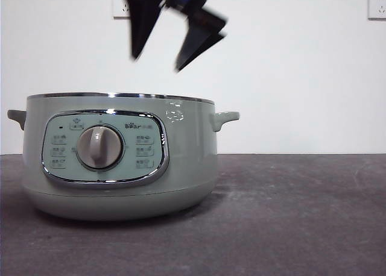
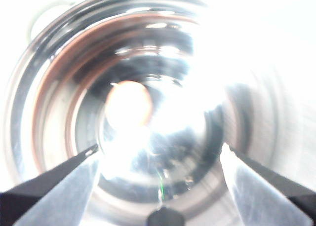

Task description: Pick up the egg,open the lid,put the egg in the pot,close the lid

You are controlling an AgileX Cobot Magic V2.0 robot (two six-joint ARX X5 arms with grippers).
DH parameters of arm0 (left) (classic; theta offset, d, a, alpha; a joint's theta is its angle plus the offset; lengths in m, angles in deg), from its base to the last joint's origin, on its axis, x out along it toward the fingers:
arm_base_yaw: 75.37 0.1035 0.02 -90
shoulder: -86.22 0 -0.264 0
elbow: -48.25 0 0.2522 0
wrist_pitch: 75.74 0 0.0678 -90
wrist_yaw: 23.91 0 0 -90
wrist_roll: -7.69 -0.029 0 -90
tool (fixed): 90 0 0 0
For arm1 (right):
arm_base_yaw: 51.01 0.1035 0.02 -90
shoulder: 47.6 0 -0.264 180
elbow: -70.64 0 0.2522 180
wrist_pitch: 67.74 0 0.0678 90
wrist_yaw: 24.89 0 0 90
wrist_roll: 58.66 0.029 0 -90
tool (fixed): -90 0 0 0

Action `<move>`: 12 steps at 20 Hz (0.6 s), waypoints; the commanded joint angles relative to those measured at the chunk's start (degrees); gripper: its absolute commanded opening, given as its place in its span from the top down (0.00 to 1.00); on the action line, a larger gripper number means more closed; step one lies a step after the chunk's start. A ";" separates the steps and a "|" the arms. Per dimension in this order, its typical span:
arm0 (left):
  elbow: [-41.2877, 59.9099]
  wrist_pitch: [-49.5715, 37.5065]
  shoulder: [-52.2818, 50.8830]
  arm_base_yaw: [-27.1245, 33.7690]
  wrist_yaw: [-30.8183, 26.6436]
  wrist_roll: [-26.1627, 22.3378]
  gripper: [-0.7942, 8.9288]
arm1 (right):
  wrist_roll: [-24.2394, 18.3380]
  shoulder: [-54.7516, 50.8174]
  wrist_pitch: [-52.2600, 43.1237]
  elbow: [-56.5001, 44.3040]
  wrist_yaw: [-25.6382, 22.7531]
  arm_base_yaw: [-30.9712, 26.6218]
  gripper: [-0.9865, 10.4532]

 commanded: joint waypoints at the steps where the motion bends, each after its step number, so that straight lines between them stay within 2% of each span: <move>1: -1.11 -3.41 1.95 -0.02 4.09 -0.22 0.93 | 0.94 -4.87 3.52 0.20 -0.81 -2.34 0.56; 4: -1.11 -4.90 8.48 -0.02 9.84 0.24 0.93 | 2.01 -12.48 8.90 0.20 -6.40 -5.88 0.56; 7: -1.09 -5.73 15.52 -0.04 15.12 2.10 0.93 | 3.74 -18.05 13.11 0.20 -6.27 -9.07 0.56; 12: -1.01 -9.18 23.93 -1.53 16.28 5.42 0.93 | 5.64 -24.00 16.37 0.20 -6.29 -12.41 0.56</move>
